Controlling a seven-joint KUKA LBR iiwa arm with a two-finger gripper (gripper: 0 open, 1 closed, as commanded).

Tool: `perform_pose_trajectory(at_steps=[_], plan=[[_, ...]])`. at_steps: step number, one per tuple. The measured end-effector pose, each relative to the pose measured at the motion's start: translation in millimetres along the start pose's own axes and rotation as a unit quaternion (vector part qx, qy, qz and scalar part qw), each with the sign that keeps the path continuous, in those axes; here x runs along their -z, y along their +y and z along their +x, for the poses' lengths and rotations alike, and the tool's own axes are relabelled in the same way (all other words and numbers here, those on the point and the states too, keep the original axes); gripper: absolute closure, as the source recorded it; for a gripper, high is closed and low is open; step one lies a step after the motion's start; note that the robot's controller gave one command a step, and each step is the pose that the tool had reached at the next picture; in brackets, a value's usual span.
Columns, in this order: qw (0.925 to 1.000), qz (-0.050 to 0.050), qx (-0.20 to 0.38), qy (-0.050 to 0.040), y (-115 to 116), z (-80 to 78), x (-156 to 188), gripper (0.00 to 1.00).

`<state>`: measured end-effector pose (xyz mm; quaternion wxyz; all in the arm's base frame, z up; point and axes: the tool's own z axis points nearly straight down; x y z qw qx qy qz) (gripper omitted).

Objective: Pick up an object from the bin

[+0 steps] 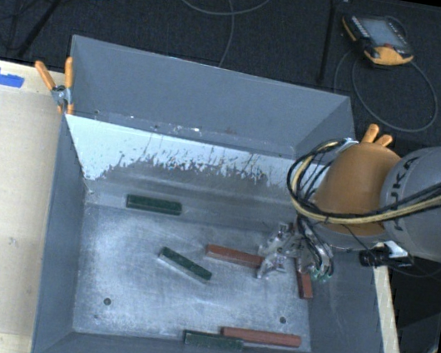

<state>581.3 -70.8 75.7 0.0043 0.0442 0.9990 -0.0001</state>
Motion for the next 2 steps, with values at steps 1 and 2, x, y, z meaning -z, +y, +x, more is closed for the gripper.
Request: perform_pose_trajectory(at_steps=[1, 2], plan=[[1.0000, 0.000, 0.000, 0.0000, 0.1, 0.0, 0.0, 1.00], [0.9998, 0.000, 0.018, 0.0039, 51.2, -3.3, 131.9, 1.00]])
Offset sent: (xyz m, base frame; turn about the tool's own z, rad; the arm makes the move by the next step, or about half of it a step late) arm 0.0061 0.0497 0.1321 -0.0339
